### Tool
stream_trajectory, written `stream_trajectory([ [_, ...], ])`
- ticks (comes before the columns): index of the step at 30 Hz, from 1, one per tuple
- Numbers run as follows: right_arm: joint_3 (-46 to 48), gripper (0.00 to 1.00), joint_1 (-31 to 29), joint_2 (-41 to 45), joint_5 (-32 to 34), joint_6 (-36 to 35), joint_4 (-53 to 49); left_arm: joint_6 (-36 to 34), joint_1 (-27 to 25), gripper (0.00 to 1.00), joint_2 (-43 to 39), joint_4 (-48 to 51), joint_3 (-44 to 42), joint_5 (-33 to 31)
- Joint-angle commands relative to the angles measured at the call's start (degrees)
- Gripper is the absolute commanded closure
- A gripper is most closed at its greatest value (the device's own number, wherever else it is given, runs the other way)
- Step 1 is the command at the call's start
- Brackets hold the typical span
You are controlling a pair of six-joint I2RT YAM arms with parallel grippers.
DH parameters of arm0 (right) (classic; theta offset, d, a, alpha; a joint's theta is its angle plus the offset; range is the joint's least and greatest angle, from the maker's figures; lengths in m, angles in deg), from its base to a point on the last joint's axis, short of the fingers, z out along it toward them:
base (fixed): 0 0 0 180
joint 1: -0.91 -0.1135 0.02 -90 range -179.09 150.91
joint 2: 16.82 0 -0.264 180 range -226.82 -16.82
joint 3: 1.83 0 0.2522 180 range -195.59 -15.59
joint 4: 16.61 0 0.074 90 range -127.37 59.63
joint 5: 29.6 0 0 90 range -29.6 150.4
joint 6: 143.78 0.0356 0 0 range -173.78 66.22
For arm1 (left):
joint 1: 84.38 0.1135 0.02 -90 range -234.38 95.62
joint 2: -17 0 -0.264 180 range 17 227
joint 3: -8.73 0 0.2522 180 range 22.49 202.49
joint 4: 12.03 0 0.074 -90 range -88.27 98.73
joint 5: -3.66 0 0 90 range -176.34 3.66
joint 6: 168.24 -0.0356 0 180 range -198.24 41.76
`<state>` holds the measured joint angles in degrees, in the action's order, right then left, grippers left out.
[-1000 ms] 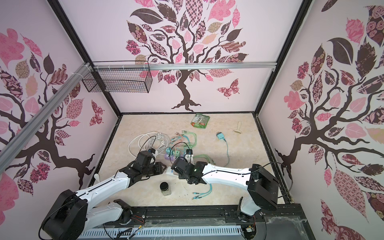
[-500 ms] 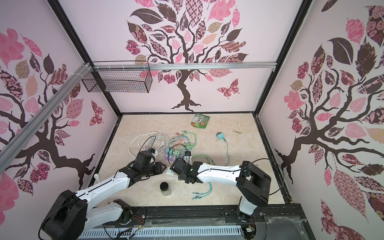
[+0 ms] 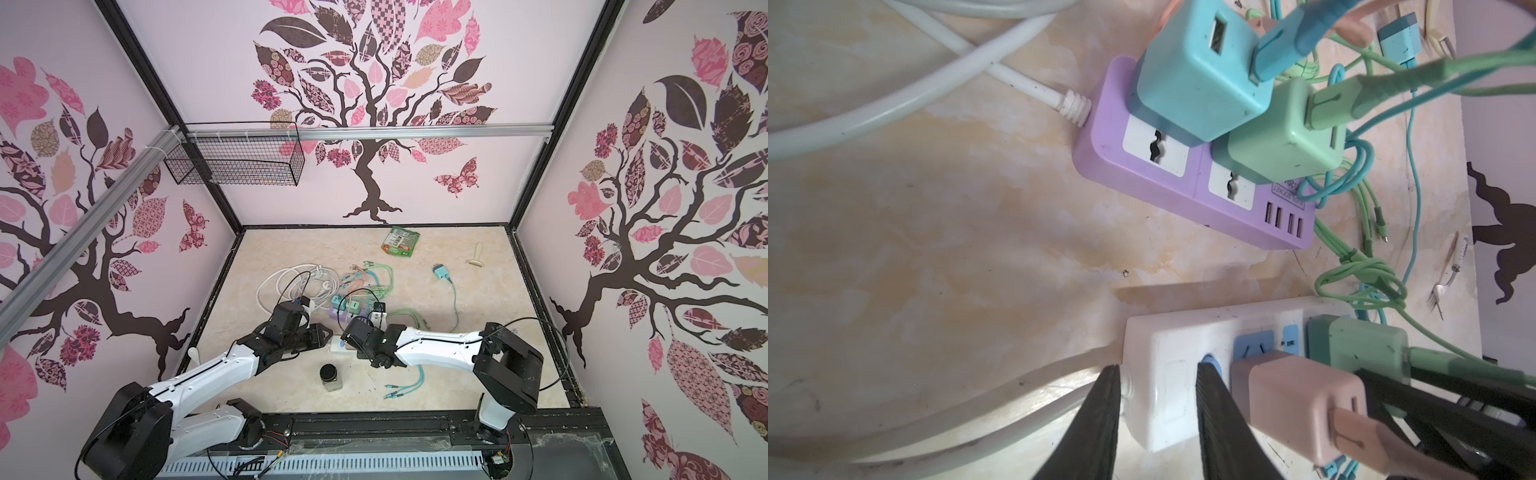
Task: Insert the plug
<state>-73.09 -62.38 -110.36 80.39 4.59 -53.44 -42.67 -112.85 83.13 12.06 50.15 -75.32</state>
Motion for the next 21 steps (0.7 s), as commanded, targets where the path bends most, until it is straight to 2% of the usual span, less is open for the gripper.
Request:
stream_trajectory([
  [1, -1.1, 0.74, 0.2, -4.4, -2.4, 1.9, -3.4, -0.6, 0.4, 0.65, -0.8, 0.0, 1.3, 0.4],
  [5, -3.8, 0.80, 0.2, -8.2, -2.7, 2.8, -6.3, -0.3, 0.5, 0.65, -1.9, 0.0, 0.8, 0.1],
  [21, -7.3, 0.78, 0.0, -15.5, -2.4, 3.4, -11.7, -0.3, 0.8, 0.65, -7.6, 3.5, 0.7, -1.8],
])
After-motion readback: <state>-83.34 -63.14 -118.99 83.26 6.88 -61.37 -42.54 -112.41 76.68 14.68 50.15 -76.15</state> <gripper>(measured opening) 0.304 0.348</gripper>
